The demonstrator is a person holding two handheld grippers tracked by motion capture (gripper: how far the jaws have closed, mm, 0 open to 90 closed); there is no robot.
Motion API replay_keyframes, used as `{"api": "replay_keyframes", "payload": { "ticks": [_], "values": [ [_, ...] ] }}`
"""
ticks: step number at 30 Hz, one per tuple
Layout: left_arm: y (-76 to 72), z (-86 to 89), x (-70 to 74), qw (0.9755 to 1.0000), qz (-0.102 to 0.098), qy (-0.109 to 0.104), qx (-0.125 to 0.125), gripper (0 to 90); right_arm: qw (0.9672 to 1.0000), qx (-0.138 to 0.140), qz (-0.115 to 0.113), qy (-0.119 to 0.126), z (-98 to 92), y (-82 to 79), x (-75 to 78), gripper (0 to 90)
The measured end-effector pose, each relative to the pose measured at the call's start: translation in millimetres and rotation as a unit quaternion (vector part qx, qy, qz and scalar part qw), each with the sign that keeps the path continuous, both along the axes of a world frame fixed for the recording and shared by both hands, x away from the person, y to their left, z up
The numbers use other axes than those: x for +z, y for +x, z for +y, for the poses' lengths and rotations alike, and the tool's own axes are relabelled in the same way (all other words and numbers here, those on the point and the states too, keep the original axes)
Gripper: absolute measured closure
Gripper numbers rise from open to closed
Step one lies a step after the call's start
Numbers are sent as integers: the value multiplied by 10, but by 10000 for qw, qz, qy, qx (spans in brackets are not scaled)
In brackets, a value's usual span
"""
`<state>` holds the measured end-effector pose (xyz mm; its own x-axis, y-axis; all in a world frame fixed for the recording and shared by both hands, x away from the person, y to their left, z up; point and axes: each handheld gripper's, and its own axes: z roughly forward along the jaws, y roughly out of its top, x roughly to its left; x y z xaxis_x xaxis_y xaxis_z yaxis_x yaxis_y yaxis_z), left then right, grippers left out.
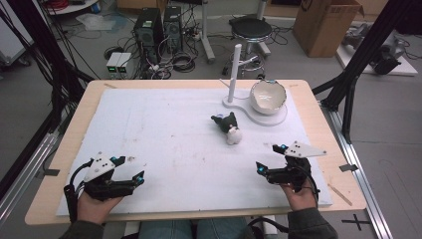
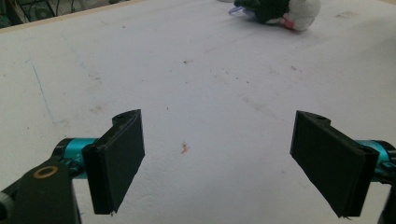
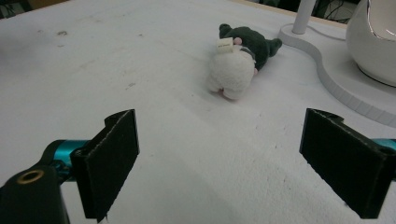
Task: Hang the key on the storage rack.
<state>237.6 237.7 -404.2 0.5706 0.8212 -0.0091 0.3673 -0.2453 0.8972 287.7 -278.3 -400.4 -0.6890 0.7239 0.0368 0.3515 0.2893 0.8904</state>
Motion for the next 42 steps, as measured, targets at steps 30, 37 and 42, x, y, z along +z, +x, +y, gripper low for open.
{"api": "replay_keyframes", "payload": {
  "ticks": [30, 37, 42],
  "values": [
    [35, -6, -3, 10000, -9, -66, 4, 180, 9991, -70, 419, -51, 139, 499, 468, 113],
    [37, -8, 5, 10000, -34, -88, -1, 180, 9989, -33, 456, -132, 242, 648, 614, 113],
    [53, -16, -1, 10000, -34, -81, -30, 181, 9986, 35, 473, -214, 330, 749, 724, 113]
  ]
}}
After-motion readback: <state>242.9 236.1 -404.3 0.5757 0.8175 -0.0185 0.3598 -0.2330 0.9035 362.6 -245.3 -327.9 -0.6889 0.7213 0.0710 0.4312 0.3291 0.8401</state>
